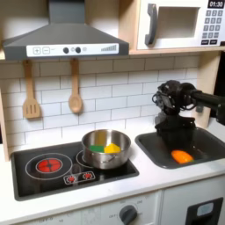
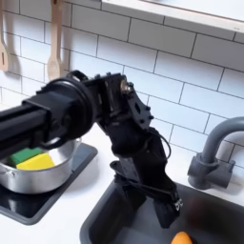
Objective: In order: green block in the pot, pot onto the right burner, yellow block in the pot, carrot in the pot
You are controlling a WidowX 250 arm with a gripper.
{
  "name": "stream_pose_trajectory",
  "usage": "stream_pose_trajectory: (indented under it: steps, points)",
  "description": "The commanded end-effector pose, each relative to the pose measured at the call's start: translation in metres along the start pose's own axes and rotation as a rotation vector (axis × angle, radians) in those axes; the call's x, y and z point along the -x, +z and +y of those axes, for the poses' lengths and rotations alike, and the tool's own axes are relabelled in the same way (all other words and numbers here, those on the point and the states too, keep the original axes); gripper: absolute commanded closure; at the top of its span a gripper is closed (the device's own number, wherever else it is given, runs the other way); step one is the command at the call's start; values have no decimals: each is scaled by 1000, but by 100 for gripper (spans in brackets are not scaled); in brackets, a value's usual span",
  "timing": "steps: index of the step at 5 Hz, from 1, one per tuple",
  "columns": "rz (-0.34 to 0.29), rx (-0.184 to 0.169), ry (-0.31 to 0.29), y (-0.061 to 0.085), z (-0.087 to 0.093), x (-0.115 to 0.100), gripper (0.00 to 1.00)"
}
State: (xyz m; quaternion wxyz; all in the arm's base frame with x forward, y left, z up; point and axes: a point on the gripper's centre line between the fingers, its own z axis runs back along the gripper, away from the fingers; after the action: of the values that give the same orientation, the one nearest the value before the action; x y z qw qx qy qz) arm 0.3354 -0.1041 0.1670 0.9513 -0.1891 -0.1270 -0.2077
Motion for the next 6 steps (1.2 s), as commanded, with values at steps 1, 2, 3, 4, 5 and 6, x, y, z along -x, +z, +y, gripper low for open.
stream_pose_trajectory:
  steps: [1, 2, 3, 4, 5, 6]
  points:
    - [-1, 1, 17, -19, -17, -1, 0]
    - [-10, -7, 13, -27, -23, -7, 0]
    - [-15, -23, 16, -29, -25, -11, 0]
    - [2, -39, 31, -39, -21, -9, 0]
    - [-7, -53, 47, -44, -18, -13, 0]
    - [-7, -51, 56, -49, -22, -15, 0]
